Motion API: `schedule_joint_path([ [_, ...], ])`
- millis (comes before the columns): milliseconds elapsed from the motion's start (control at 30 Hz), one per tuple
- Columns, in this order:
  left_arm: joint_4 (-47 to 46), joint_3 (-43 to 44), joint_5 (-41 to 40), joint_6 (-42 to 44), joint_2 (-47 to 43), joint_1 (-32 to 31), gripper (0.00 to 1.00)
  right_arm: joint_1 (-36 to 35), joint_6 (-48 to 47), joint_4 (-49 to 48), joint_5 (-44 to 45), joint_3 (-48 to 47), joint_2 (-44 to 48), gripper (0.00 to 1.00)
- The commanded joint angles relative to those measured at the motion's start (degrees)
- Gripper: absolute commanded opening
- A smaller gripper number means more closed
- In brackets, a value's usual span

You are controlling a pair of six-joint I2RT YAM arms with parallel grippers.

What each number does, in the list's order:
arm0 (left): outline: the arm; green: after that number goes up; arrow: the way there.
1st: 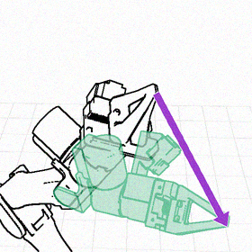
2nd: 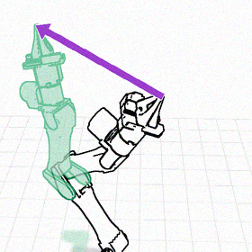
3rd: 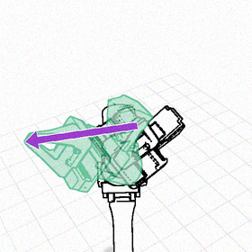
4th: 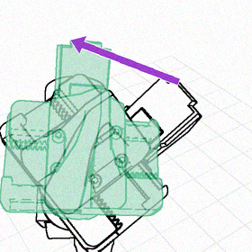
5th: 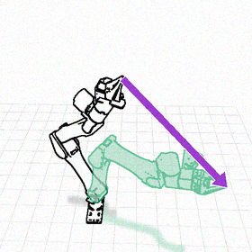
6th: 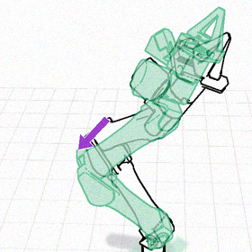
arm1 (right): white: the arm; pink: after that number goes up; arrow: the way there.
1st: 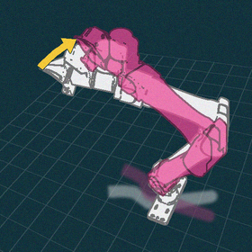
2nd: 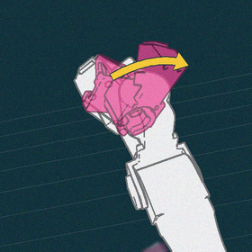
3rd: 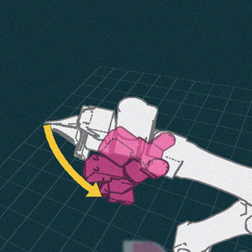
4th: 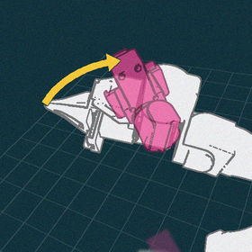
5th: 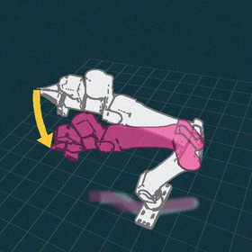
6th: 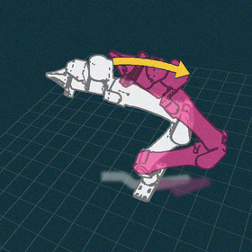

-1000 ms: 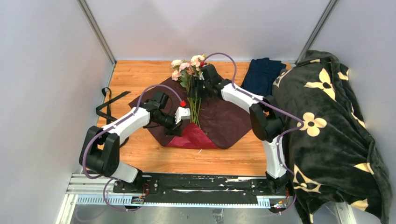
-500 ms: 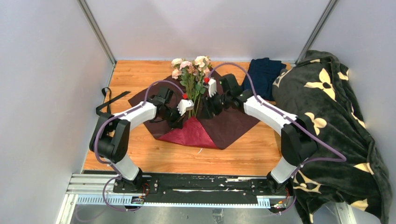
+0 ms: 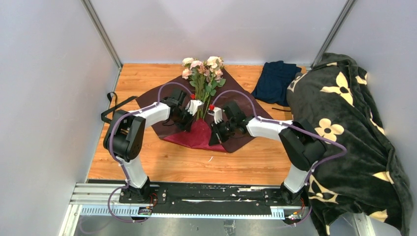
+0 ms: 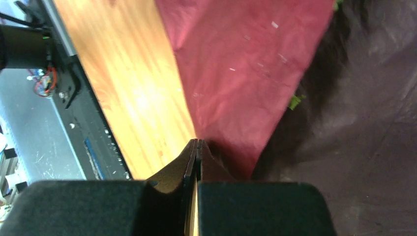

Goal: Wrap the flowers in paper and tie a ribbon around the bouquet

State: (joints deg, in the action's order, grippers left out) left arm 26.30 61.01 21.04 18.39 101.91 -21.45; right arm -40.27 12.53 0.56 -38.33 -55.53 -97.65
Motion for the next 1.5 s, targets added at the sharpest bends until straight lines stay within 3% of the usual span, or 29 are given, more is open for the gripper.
schedule_joint_path([
  [0,0.44,0.21,-6.24,-3.59,2.76,0.24,0.00,-0.11,1.53,-1.57,3.14,2.02,-4.80,0.00],
  [233,1.62,0.76,-6.09,-3.95,0.64,2.38,0.00,2.26,3.32,1.98,9.51,6.14,-8.97,0.00],
  [267,2.77,1.34,-6.22,-3.20,-0.27,2.67,0.07,2.54,3.44,2.35,9.57,6.50,-9.19,0.00],
  [333,5.09,2.86,-5.77,-1.20,-2.44,2.77,0.39,2.60,3.28,3.31,9.84,6.49,-9.52,0.00],
  [367,6.09,3.30,-4.92,-0.37,-4.26,2.69,0.48,2.61,3.45,3.50,9.50,6.48,-9.50,0.00],
  [400,6.77,3.41,-3.52,0.34,-6.44,2.61,0.50,2.58,3.63,3.59,9.23,6.36,-9.49,0.00],
  [433,7.53,3.25,-1.62,1.34,-8.83,2.25,0.50,2.52,3.80,3.88,8.76,6.13,-9.42,0.00],
  [500,8.53,1.74,-0.37,3.45,-13.61,-0.10,0.38,2.61,3.89,5.04,8.51,5.28,-9.48,0.00],
  [567,9.45,-0.98,-0.05,6.58,-16.63,-3.88,0.14,2.54,3.89,6.16,8.32,4.43,-9.58,0.00],
  [633,9.87,-4.20,2.09,9.16,-16.73,-5.51,0.00,2.63,4.01,6.84,8.10,3.76,-9.74,0.00],
  [833,11.18,-4.04,-6.49,13.87,-8.00,-4.79,0.00,2.57,4.34,8.92,8.23,2.45,-10.61,0.00],
  [933,14.00,-3.20,-5.42,14.75,-5.00,-1.21,0.00,2.81,4.12,9.78,9.30,2.99,-10.67,0.00],
  [1233,21.06,-11.95,-12.81,25.08,-6.78,2.86,0.01,4.22,3.06,11.32,10.88,5.38,-10.78,0.00],
  [1400,24.81,-10.20,-15.57,29.01,-8.05,10.26,0.01,4.70,1.23,13.40,11.17,5.25,-10.16,0.00],
  [1467,30.44,-7.35,-12.21,30.45,-9.92,10.55,0.05,4.69,0.41,13.75,10.98,4.73,-10.36,0.00],
])
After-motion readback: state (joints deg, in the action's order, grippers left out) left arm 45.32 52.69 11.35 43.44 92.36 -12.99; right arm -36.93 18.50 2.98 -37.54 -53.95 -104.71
